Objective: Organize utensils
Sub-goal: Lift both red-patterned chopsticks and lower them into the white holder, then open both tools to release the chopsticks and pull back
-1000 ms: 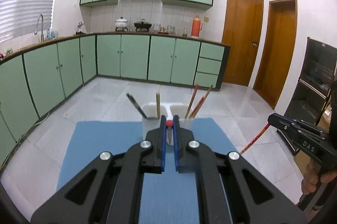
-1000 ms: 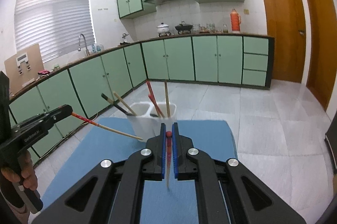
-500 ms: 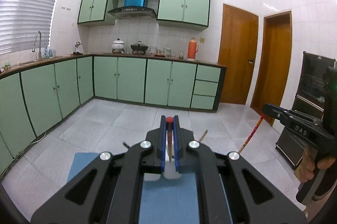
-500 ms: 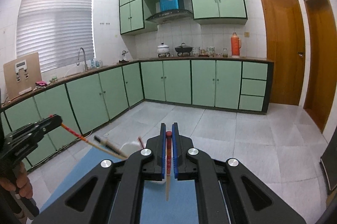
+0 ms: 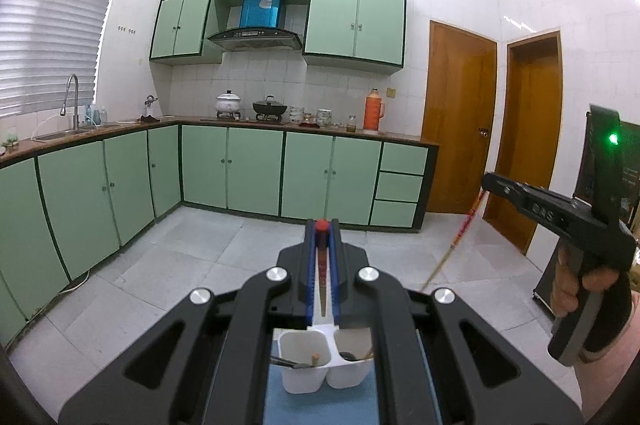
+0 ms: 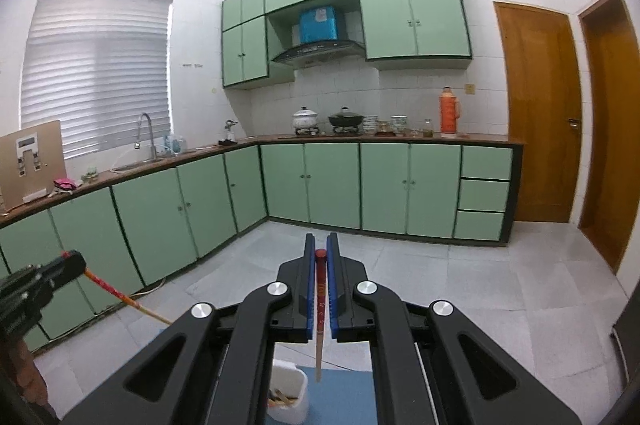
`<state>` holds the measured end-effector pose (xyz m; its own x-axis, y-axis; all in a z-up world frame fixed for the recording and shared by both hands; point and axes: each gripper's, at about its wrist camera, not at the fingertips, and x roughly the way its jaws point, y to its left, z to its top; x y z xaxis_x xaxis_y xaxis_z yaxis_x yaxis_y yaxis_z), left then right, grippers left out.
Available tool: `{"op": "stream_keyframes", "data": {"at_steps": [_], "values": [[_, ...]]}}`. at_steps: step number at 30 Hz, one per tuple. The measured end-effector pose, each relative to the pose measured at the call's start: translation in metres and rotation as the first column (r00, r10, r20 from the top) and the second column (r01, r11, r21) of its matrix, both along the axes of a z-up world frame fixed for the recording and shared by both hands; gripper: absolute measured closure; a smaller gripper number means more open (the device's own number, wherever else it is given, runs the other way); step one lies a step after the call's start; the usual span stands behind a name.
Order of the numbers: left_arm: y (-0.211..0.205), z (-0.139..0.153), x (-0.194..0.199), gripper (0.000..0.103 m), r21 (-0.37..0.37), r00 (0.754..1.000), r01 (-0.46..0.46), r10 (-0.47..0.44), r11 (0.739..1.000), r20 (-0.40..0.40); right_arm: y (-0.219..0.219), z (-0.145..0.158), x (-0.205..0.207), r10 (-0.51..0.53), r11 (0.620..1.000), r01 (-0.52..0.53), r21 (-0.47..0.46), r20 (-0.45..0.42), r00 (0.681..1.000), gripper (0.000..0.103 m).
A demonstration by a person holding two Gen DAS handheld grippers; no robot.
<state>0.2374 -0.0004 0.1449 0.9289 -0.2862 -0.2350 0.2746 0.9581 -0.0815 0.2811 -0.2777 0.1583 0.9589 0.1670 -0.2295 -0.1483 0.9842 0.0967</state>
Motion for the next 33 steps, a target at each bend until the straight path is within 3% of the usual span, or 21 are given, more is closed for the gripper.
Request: {"op": "stream_keyframes", "data": {"at_steps": [15, 24, 26, 29, 33], "values": [[0.008, -0.036, 0.031, 0.098, 0.014, 0.990, 0.031, -0.029, 0.999, -0.137, 0.033, -0.052, 0.043, 0.069, 0.998, -0.070, -0.006, -0.113, 0.991, 0.098], [-0.001, -0.064, 0.057, 0.097, 0.067, 0.971, 0.040, -0.023, 0.997, -0.238, 0.043, -0.078, 0.050, 0.085, 0.996, -0.089, -0.018, -0.179, 0.980, 0.097], [0.003, -0.070, 0.057, 0.095, 0.059, 0.969, 0.031, -0.016, 0.998, -0.247, 0.046, -0.081, 0.048, 0.082, 0.996, -0.088, -0.025, -0.181, 0.980, 0.095], [0.009, -0.073, 0.057, 0.079, 0.042, 0.968, 0.016, -0.005, 0.999, -0.251, 0.044, -0.083, 0.040, 0.079, 0.996, -0.084, -0.022, -0.172, 0.982, 0.085], [0.016, -0.070, 0.048, 0.075, 0.020, 0.973, 0.002, 0.003, 1.000, -0.229, 0.035, -0.080, 0.023, 0.069, 0.998, -0.069, -0.001, -0.149, 0.987, 0.075]]}}
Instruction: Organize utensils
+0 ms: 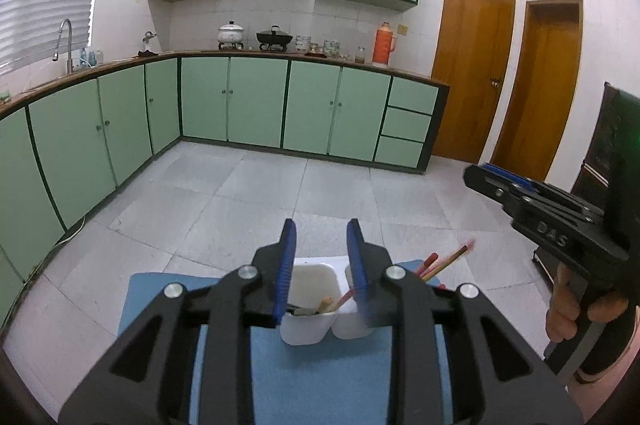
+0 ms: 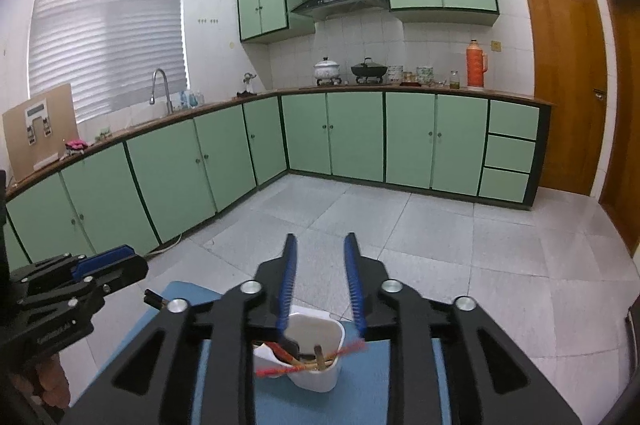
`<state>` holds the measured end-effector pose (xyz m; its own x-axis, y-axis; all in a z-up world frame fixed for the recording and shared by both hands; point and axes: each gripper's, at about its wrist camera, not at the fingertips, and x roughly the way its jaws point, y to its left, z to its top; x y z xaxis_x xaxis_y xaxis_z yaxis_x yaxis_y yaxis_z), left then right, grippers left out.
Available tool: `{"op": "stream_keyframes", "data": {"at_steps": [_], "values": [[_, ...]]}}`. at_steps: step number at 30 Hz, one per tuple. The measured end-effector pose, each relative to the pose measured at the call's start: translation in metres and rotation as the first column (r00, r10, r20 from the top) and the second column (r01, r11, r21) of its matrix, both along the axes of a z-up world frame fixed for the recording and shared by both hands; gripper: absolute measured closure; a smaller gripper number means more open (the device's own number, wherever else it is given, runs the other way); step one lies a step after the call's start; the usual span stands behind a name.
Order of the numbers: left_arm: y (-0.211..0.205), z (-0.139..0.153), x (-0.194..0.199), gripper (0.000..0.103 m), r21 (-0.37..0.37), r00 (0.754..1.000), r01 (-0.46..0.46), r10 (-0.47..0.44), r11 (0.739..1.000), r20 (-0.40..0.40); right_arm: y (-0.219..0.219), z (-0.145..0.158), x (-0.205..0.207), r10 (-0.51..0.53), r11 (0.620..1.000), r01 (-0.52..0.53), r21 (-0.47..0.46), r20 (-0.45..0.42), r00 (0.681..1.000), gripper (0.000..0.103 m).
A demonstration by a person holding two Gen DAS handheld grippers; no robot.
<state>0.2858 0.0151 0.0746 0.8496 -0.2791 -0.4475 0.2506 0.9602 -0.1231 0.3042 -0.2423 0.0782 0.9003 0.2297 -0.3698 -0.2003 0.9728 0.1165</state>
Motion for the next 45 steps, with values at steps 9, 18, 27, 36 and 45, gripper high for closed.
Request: {"op": "stream_keyframes", "data": {"at_steps": [9, 18, 27, 36, 45], "values": [[0.008, 0.001, -0.051, 0.031, -0.046, 0.996, -0.045, 0.048, 0.998, 0.075, -0.011, -0.002, -0.056, -0.030, 0.999, 0.029, 0.024, 0.033, 0.999, 0.044], [-0.005, -0.016, -0.107, 0.013, -0.001, 0.995, -0.063, 0.063, 0.998, 0.076, -0.005, -0.011, -0.118, -0.040, 0.999, 0.039, 0.039, 0.038, 0.998, 0.014], [-0.010, -0.019, -0.156, 0.008, 0.031, 0.997, -0.026, 0.024, 0.999, 0.071, -0.005, -0.024, -0.171, -0.079, 0.996, 0.079, 0.042, -0.010, 0.997, 0.006], [-0.009, -0.008, -0.197, 0.008, 0.062, 0.993, -0.043, 0.036, 0.997, 0.109, -0.007, -0.027, -0.209, -0.086, 0.996, 0.087, 0.031, -0.016, 0.996, 0.006], [-0.009, 0.000, -0.220, 0.008, 0.065, 0.990, -0.043, 0.034, 0.997, 0.138, -0.005, -0.022, -0.238, -0.082, 0.997, 0.082, 0.008, 0.019, 0.996, 0.006]]}}
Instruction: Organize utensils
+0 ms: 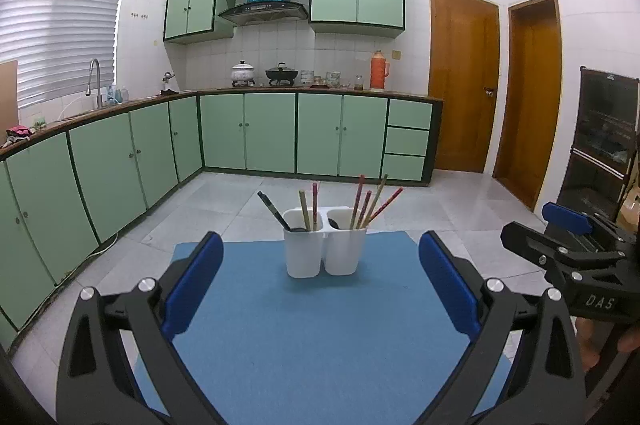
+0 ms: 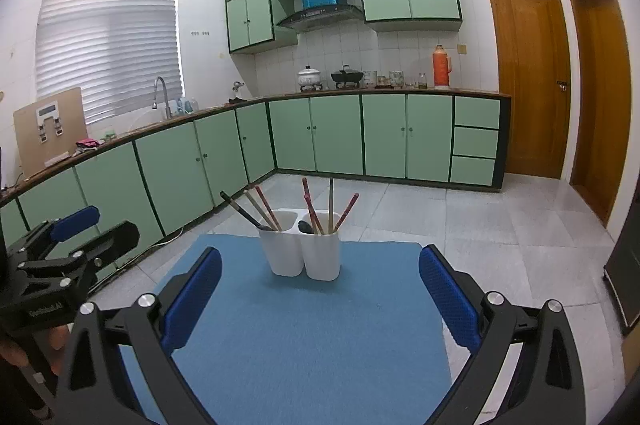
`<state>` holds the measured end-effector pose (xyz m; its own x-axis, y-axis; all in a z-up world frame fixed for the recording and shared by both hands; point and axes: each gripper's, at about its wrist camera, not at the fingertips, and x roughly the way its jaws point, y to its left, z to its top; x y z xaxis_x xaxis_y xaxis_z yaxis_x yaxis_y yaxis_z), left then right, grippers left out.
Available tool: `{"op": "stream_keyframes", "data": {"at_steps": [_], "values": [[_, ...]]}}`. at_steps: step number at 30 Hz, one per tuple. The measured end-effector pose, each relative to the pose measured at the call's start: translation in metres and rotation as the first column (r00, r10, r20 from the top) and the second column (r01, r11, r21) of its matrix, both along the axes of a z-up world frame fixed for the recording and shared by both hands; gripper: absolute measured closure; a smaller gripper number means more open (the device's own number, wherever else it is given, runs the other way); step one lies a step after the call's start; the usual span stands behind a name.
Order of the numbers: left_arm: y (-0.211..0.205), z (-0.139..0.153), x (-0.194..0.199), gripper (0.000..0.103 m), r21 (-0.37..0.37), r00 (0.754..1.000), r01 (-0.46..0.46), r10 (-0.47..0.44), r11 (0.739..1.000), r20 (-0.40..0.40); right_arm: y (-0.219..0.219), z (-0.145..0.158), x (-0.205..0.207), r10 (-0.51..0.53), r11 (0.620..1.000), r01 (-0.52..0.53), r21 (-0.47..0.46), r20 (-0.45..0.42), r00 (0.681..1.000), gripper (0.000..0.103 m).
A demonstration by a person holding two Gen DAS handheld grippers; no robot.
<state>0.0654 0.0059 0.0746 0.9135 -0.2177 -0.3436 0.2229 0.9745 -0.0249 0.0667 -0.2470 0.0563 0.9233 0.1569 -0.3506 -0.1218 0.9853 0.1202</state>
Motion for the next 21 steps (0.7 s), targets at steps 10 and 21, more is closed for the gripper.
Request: {"op": "stream_keyframes", "data": {"at_steps": [10, 21], "values": [[0.003, 0.002, -0.009, 0.008, -0.013, 1.000, 0.001, -0.001, 1.000, 0.011, 0.006, 0.005, -0.016, 0.015, 1.000, -0.014, -0.019, 0.024, 1.000, 0.006], [0.004, 0.001, -0.014, 0.008, -0.019, 1.000, -0.003, 0.003, 1.000, 0.027, 0.011, 0.007, -0.024, 0.029, 0.999, -0.028, -0.031, 0.038, 0.999, 0.006]]}}
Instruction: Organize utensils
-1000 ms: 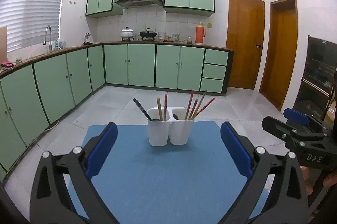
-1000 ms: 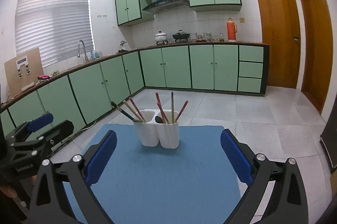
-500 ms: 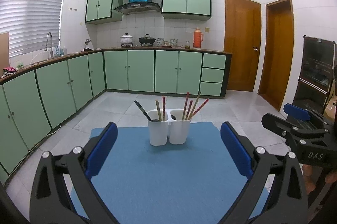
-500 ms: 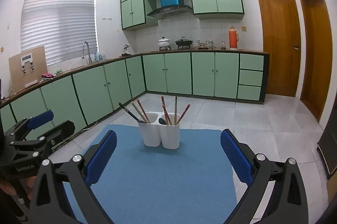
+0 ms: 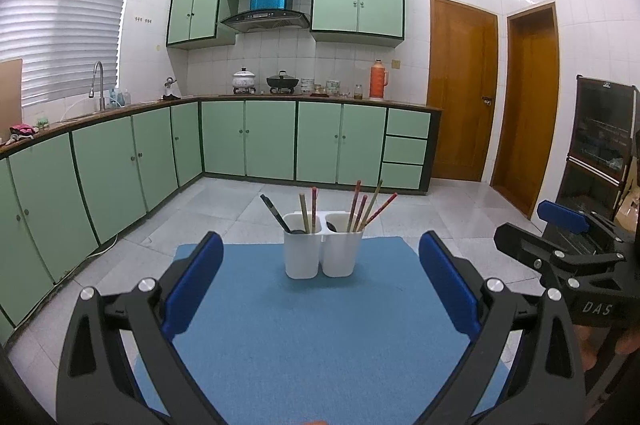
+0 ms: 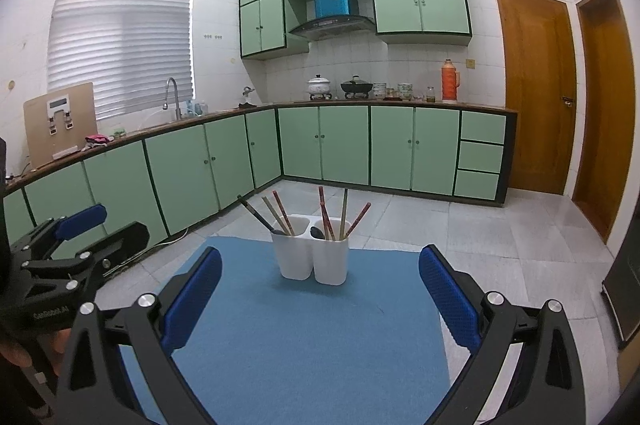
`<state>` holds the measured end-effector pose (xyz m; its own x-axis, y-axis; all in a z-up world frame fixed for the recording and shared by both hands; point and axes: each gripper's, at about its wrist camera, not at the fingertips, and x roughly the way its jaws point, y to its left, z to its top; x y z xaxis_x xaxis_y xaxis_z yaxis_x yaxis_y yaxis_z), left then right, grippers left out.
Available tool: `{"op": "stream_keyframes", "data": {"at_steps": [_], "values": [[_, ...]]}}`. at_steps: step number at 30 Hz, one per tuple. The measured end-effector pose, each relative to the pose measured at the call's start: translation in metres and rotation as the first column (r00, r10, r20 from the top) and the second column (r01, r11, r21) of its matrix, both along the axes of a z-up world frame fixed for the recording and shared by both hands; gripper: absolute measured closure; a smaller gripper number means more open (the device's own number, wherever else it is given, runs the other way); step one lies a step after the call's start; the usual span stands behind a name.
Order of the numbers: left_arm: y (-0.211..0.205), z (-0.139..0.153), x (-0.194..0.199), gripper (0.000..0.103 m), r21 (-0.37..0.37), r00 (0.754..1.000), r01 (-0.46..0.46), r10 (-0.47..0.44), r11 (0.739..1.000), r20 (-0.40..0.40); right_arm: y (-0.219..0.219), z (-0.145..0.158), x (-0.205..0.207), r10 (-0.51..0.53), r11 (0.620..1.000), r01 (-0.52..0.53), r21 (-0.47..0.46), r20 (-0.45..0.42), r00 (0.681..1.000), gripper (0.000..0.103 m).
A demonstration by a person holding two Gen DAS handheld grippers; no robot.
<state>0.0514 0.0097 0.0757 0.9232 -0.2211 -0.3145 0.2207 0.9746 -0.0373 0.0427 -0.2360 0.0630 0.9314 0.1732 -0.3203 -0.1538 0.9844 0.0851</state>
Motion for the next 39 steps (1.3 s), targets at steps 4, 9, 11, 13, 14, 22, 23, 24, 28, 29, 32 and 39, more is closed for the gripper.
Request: {"op": "stream_keyframes", "data": {"at_steps": [4, 9, 11, 13, 14, 22, 23, 24, 28, 29, 32, 39], "values": [[0.0003, 0.0000, -0.0003, 0.008, 0.000, 1.000, 0.000, 0.000, 1.000, 0.000, 0.0013, -0.0003, -0.0013, 0.002, 1.000, -0.002, -0.001, 0.001, 1.000, 0.006], [0.0004, -0.0001, -0.0002, 0.008, 0.000, 1.000, 0.000, 0.000, 1.000, 0.001, 0.0021, -0.0005, -0.0025, 0.003, 1.000, -0.003, -0.002, 0.001, 1.000, 0.006], [-0.0001, -0.0011, -0.0006, 0.008, 0.000, 1.000, -0.001, 0.001, 1.000, 0.001, 0.0022, -0.0004, -0.0024, 0.003, 1.000, -0.003, -0.002, 0.001, 1.000, 0.006], [-0.0001, -0.0011, -0.0006, 0.008, -0.001, 1.000, -0.001, 0.001, 1.000, 0.000, 0.0023, -0.0004, -0.0022, 0.003, 1.000, -0.003, -0.001, 0.001, 1.000, 0.006], [-0.0001, -0.0011, -0.0007, 0.008, -0.002, 1.000, -0.001, 0.001, 1.000, 0.001, 0.0024, -0.0005, -0.0022, 0.003, 1.000, -0.003, -0.002, 0.001, 1.000, 0.006], [0.0002, -0.0011, -0.0007, 0.008, -0.001, 1.000, -0.001, 0.001, 1.000, 0.000, 0.0049, 0.0003, -0.0019, 0.005, 1.000, -0.005, -0.003, 0.002, 1.000, 0.006], [0.0003, -0.0009, -0.0007, 0.008, -0.001, 1.000, -0.001, 0.001, 1.000, 0.001, 0.0054, 0.0005, -0.0019, 0.006, 1.000, -0.006, -0.003, 0.002, 1.000, 0.006], [0.0001, -0.0010, -0.0007, 0.008, -0.002, 1.000, -0.001, 0.001, 1.000, 0.000, 0.0055, 0.0005, -0.0019, 0.005, 1.000, -0.005, -0.003, 0.002, 1.000, 0.006], [0.0007, -0.0010, -0.0006, 0.008, -0.001, 1.000, 0.000, 0.000, 1.000, 0.000, 0.0059, 0.0004, -0.0020, 0.005, 1.000, -0.005, -0.003, 0.002, 1.000, 0.006], [0.0004, -0.0012, -0.0005, 0.008, -0.002, 1.000, 0.000, 0.000, 1.000, 0.000, 0.0060, 0.0003, -0.0020, 0.005, 1.000, -0.004, -0.004, 0.002, 1.000, 0.006], [0.0004, -0.0013, -0.0006, 0.008, -0.001, 1.000, 0.000, 0.000, 1.000, 0.000, 0.0056, 0.0002, -0.0020, 0.005, 1.000, -0.005, -0.003, 0.002, 1.000, 0.006], [0.0001, -0.0014, -0.0005, 0.008, -0.002, 1.000, -0.001, 0.001, 1.000, 0.001, 0.0060, -0.0001, -0.0020, 0.005, 1.000, -0.005, -0.003, 0.002, 1.000, 0.006]]}}
